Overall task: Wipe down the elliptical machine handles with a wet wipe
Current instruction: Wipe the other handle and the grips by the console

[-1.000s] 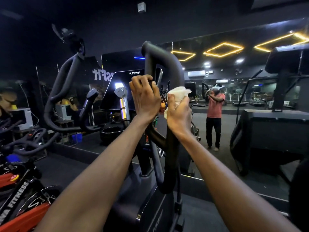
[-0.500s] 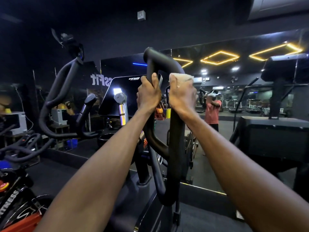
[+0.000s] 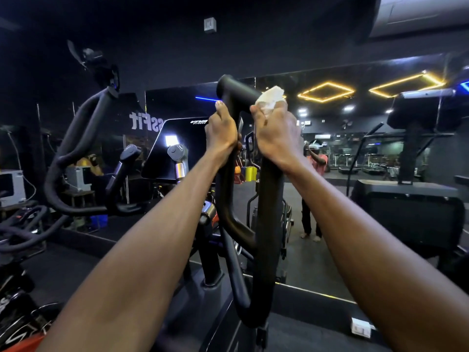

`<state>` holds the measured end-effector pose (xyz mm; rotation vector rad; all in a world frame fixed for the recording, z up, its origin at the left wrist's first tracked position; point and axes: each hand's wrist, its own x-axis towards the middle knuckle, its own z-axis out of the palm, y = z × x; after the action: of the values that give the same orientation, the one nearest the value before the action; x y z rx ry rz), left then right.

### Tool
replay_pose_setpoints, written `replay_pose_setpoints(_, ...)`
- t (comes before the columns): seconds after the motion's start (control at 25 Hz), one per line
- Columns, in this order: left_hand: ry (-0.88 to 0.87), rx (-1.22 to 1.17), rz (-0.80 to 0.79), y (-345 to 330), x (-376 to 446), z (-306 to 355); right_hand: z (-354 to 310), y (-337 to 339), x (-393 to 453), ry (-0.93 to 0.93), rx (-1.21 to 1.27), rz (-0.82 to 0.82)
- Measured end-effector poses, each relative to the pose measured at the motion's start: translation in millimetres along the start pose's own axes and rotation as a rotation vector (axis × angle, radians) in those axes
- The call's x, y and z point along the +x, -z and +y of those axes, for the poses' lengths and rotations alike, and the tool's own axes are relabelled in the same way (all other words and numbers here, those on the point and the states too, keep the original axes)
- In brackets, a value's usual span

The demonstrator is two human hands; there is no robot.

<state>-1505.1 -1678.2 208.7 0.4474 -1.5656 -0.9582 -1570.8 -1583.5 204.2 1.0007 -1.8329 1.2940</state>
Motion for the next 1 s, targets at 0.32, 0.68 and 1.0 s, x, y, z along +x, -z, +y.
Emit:
replay_pose_setpoints(0.32, -0.013, -0.015, -0.032, 4, -6, 3, -34, 13, 27, 0.238, -0.37, -0.099)
replay_pose_setpoints(0.68, -0.026, -0.135, -0.054, 10, -18, 4, -63, -4, 55, 0.281, -0.543, -0.178)
replay_pose_setpoints(1.0, 0.017, -0.157, 0.012, 16, -17, -2, -54, -6, 45, 0.675, -0.767, -0.161)
